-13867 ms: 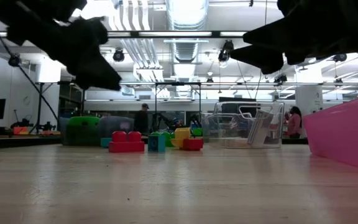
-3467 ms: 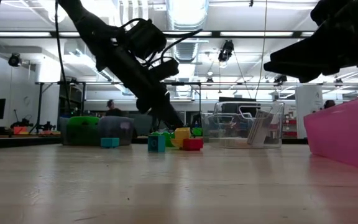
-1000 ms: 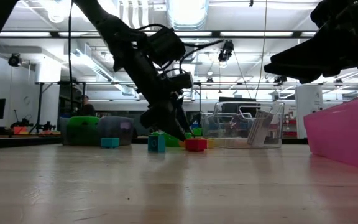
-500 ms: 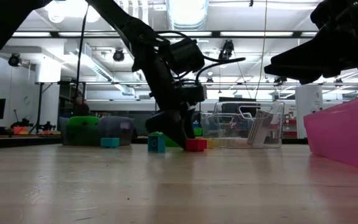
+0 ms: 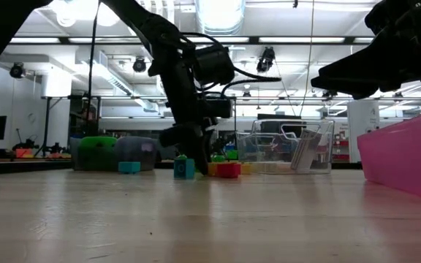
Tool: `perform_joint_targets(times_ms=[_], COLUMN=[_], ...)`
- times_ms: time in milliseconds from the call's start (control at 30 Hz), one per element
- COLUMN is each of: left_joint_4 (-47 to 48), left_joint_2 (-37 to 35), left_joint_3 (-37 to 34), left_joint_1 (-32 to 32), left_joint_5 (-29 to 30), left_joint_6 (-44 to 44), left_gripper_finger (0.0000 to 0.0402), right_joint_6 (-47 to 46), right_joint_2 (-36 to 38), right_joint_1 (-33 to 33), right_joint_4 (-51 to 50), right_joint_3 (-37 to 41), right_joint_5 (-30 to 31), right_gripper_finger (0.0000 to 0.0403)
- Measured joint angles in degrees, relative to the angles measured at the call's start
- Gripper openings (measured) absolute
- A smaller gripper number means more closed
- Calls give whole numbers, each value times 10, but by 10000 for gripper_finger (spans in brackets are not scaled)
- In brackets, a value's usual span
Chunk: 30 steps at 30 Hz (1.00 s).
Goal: Pick & Place Toys
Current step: Put the yellow game piece into the pink bin
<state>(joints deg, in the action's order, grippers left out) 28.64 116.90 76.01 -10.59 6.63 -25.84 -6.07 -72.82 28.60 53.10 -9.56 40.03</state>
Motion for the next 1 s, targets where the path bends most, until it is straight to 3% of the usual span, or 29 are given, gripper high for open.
perform_joint_targets(times_ms=[267,433,600,767,1000], left_joint_4=[-18,-95,-253,-444,-657], left_joint_2=[-71,-137,-207,-249,-252], left_joint_3=[-41,-101,-194,-288,-384], left_joint_1=[3,5,8,24,44], left_joint_5=[-4,-117,-226,-234,-228], left_joint_6=[33,48,101,164,216], left_gripper_finger=[129,129,129,129,129], right_joint_6=[-2,-2,-2,0,3], right_joint_2=[0,-1,-39,-123,-217], right_joint_1=[0,-5,-19,-46,-95], right_joint_4=[0,0,0,0,3], right_joint_3=[0,-1,-24,-86,-194], right_joint_5=[1,26,17,7,-11], right_gripper_finger=[257,257,257,257,257])
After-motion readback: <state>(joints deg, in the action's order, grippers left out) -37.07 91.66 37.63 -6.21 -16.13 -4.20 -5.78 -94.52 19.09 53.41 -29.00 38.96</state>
